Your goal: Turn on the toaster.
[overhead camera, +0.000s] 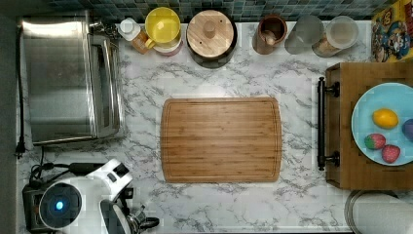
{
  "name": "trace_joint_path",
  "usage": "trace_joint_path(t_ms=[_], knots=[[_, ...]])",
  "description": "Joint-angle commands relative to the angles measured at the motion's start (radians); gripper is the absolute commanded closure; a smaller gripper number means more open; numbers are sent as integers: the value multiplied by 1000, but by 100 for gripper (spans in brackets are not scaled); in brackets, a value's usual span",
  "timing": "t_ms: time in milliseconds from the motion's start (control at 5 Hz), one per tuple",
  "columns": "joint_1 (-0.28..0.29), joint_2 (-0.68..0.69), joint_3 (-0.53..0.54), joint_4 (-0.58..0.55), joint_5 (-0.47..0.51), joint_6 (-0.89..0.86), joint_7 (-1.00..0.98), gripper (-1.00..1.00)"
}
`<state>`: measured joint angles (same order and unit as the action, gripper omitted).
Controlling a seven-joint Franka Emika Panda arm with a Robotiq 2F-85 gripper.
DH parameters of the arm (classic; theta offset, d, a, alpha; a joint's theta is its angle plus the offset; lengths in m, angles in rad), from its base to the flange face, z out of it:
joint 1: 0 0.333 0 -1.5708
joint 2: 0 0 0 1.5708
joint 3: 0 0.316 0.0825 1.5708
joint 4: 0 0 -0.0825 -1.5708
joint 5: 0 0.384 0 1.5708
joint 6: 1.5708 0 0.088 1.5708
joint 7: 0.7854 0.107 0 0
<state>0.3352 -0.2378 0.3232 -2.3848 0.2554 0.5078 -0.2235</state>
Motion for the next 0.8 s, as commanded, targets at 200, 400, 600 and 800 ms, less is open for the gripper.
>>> trace_joint_path(t_ms=[200,400,600,800], knots=[[49,-38,11,-86,78,12,-153,100],[70,-29,28,-102,106,27,-187,100],[101,-58,11,-144,175,76,-265,100],[88,-61,18,-146,193,106,-268,100]])
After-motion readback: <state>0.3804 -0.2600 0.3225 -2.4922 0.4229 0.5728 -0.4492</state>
